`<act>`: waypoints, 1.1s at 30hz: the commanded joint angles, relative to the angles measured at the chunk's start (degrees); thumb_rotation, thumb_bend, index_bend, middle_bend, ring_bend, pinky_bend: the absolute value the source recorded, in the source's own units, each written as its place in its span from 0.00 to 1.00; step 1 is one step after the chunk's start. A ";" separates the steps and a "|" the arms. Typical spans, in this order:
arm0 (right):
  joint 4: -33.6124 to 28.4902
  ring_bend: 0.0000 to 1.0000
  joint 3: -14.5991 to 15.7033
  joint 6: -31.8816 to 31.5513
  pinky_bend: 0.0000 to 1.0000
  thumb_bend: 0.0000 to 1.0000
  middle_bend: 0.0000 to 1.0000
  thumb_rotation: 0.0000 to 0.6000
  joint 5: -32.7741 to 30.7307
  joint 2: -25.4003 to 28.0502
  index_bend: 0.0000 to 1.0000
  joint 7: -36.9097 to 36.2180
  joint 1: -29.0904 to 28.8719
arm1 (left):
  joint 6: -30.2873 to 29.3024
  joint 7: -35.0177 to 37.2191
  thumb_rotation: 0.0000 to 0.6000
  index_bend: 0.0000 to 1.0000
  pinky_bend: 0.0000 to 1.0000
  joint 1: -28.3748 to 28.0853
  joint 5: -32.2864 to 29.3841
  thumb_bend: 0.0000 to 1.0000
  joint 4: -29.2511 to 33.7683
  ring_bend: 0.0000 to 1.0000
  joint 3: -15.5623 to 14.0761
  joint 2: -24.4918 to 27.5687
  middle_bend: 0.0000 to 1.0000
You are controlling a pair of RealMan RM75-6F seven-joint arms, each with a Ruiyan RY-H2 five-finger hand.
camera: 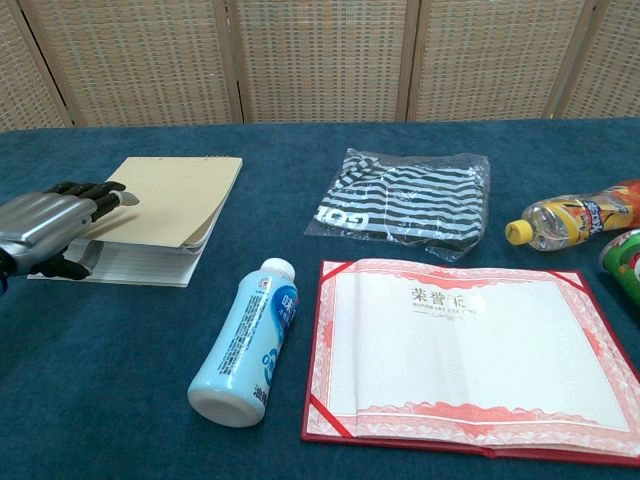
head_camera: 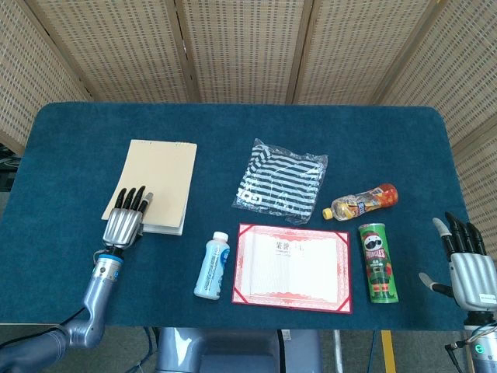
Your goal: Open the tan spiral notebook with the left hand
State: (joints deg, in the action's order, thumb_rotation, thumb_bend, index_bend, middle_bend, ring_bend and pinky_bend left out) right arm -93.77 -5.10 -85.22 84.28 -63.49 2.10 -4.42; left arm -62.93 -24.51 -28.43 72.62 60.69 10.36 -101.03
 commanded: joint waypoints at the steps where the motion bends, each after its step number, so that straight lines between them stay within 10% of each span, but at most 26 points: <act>1: -0.04 0.00 -0.01 -0.03 0.00 0.05 0.00 1.00 0.01 0.00 0.03 -0.06 0.00 | 0.21 -0.30 1.00 0.00 0.00 -0.29 -0.33 0.71 -0.14 0.00 0.07 -0.10 0.00; 33: -0.14 0.00 -0.01 0.04 0.00 0.05 0.00 1.00 0.02 0.05 0.03 -0.54 0.00 | 4.56 -5.90 1.00 0.05 0.00 -4.55 -10.68 0.58 0.28 0.00 4.15 0.70 0.00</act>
State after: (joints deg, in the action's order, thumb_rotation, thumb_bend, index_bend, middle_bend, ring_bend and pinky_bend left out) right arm -93.91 -5.11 -85.18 84.29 -63.43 1.55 -4.42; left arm -58.45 -30.16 -32.87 62.19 60.84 14.49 -100.40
